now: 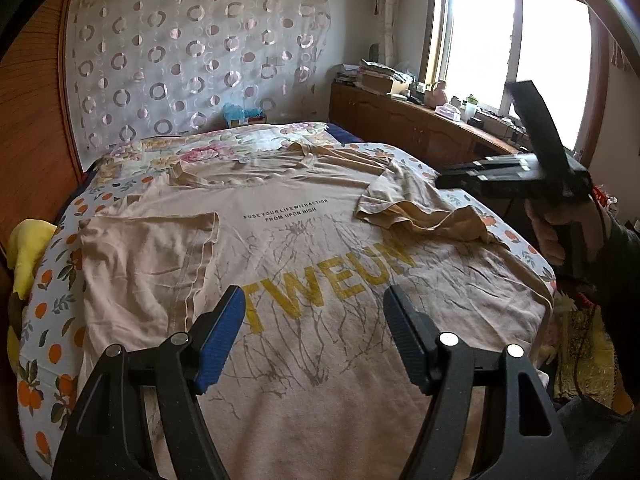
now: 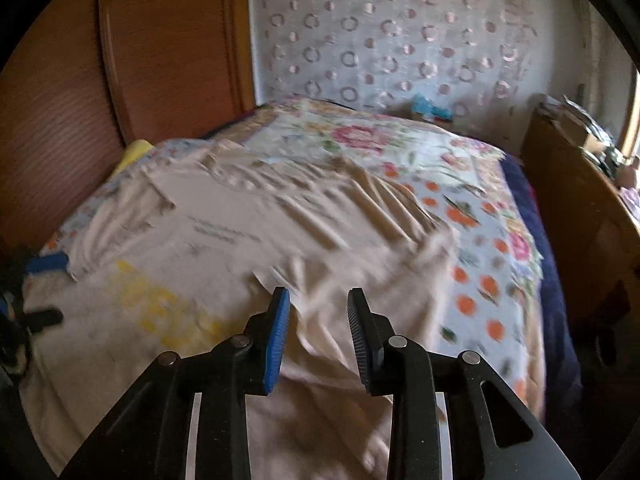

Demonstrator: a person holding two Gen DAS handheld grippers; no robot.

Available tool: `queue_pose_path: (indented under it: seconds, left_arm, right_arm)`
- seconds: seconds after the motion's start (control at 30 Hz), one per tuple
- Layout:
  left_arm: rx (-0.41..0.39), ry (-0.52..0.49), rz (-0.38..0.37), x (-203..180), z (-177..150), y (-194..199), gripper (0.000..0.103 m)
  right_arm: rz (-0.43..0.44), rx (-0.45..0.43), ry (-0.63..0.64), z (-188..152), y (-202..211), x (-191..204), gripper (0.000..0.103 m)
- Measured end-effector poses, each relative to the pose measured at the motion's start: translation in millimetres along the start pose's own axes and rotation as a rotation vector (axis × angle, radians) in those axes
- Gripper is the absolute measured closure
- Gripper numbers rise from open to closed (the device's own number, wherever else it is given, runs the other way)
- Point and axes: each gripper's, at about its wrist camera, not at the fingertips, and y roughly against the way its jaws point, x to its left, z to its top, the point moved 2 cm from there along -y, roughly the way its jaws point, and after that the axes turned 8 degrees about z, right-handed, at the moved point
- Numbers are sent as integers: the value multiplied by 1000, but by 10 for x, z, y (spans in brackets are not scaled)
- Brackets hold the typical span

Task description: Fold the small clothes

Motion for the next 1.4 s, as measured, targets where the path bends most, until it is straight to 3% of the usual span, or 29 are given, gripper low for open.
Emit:
queue_pose_path:
  seconds: [0.17,0.37,0.57,0.6,0.67,0.77,1.03,1.2,1.27,1.4]
  left_arm:
    - [3,0,0,-11,5,0,31]
    - [6,-4,-1,-49,-1,-7,31]
    - [9,-4,1,-50,-7,-5,31]
    - [10,-4,2,-54,-5,-11,31]
    - [9,-4,3,-54,-4,-10,31]
    - [7,-3,4,-41,-8,-8,31]
    - [11,1,5,-9,-20,-12,31]
    - [13,2,9,2,-31,-19,31]
    - [8,7,9,16,-29,-25,31]
    - [3,13,20,88,-33,-24,31]
  right_arm:
    - [-35,34,-44,-303,62,-120,72]
    - [-53,39,-80,-436,122,-148,68]
    - [-8,42,-102,-501,112,-191,68]
    - [0,38,-97,-511,122,-200,69]
    - [25,20,-79,-520,154,-146,91]
    - [35,7,-45,-571,219,-43,93]
    - [81,59,18,-866,290,214,93]
    - [50,67,11,-884,335,183,92]
    - [33,48,-5,-821,359,164,82]
    - [18,10,1,-654,360,182,76]
